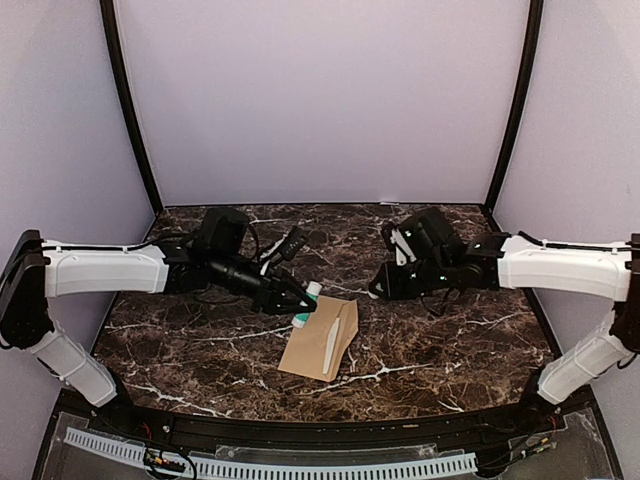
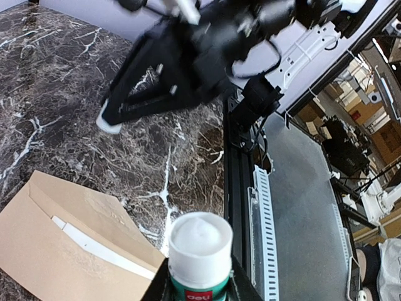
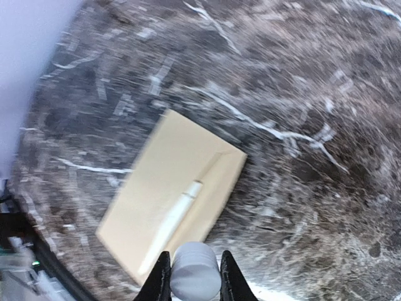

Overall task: Place the letter into the envelope and seal it
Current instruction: Screw the solid glue.

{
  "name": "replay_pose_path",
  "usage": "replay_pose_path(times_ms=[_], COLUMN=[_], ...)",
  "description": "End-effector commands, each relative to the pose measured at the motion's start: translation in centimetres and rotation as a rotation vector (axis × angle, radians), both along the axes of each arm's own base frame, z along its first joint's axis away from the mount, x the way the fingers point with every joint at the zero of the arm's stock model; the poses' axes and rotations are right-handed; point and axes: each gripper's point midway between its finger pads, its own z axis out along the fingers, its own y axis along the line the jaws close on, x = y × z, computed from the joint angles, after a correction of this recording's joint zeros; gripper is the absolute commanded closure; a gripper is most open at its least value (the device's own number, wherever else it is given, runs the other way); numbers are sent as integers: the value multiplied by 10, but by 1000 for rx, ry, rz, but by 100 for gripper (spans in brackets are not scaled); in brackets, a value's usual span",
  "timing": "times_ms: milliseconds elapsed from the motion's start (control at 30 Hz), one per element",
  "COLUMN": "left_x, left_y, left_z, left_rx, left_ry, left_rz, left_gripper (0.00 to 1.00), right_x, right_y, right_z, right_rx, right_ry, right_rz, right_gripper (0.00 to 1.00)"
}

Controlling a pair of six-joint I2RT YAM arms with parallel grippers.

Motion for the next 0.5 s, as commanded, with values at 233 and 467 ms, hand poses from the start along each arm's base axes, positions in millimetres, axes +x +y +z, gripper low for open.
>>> replay_pose_path(times_ms=[233,467], left_x=[-31,-37], left_y=[-8,-9], left_z=[18,21], left_rx=[-21,-40], left_ry=[-128,-118], left_rz=[-87,-109], left_gripper=[100,100], right_x=[-87,-97], right_y=[79,90], right_z=[133,135], right_rx=[547,577], right_ry=[46,54], right_rz=[449,506], right_gripper=[86,86])
